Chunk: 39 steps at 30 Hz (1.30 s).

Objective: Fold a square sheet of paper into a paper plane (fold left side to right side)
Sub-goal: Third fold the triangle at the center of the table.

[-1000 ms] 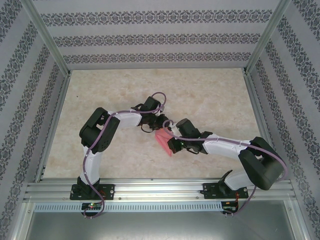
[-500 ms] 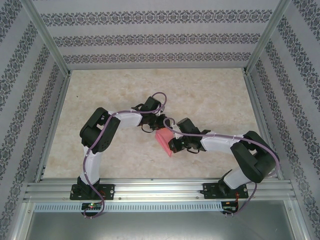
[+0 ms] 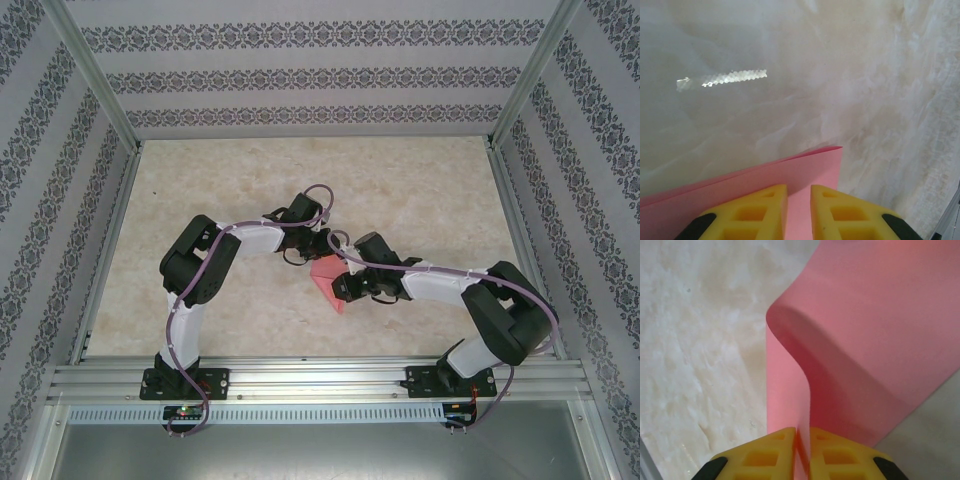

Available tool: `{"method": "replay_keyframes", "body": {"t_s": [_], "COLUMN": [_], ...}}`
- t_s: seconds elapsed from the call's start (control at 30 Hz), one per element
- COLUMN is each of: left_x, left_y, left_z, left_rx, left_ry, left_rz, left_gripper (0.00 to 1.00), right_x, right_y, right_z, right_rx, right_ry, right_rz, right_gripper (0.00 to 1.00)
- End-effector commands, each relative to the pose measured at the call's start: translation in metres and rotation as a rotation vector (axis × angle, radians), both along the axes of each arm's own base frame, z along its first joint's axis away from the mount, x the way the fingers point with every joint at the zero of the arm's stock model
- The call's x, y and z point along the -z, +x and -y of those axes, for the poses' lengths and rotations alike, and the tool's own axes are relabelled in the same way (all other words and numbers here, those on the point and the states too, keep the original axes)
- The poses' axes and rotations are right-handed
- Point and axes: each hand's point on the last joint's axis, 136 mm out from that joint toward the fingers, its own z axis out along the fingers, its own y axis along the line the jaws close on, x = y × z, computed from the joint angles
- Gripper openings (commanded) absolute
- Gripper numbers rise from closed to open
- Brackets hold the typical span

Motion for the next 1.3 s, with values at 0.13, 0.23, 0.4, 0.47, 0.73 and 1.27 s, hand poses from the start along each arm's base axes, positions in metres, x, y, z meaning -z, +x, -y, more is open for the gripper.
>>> {"method": "replay_keyframes", "body": {"t_s": [0.13,0.23,0.4,0.47,0.73,1.27], "left_x": [0.043,0.043,0.045,0.046,0.046,0.047], "left_y": [-0.023,-0.023,-0.024,-0.024,-0.024,-0.025], "left_z": [-0.007,-0.008,-0.009,-0.009,-0.009,-0.009], "left_rx": [0.021,0.021,0.020,0.018,0.020,0.018], "left_ry": [0.097,0.099,0.103,0.103,0.102,0.102], "left_rz": [-0.076,-0.075,-0.079,-0.079,-0.077,-0.079], "left_gripper": [0.21,0.21,0.21,0.21,0.20,0.20], "right_x": [-0.023,-0.018,-0.008,-0.004,0.009,0.017], "right_y": [0.006,0.008,0.010,0.009,0.014,0.019], "right_z": [-0.005,-0.002,0.004,0.004,0.008,0.008], "right_rx": [-0.001,0.006,0.029,0.034,0.060,0.062], "right_ry": [0.080,0.056,0.018,0.007,-0.028,-0.057], "right_rz": [0.044,0.031,-0.003,-0.015,-0.050,-0.072], "right_gripper": [0.06,0.03,0.01,0.01,0.01,0.01]}}
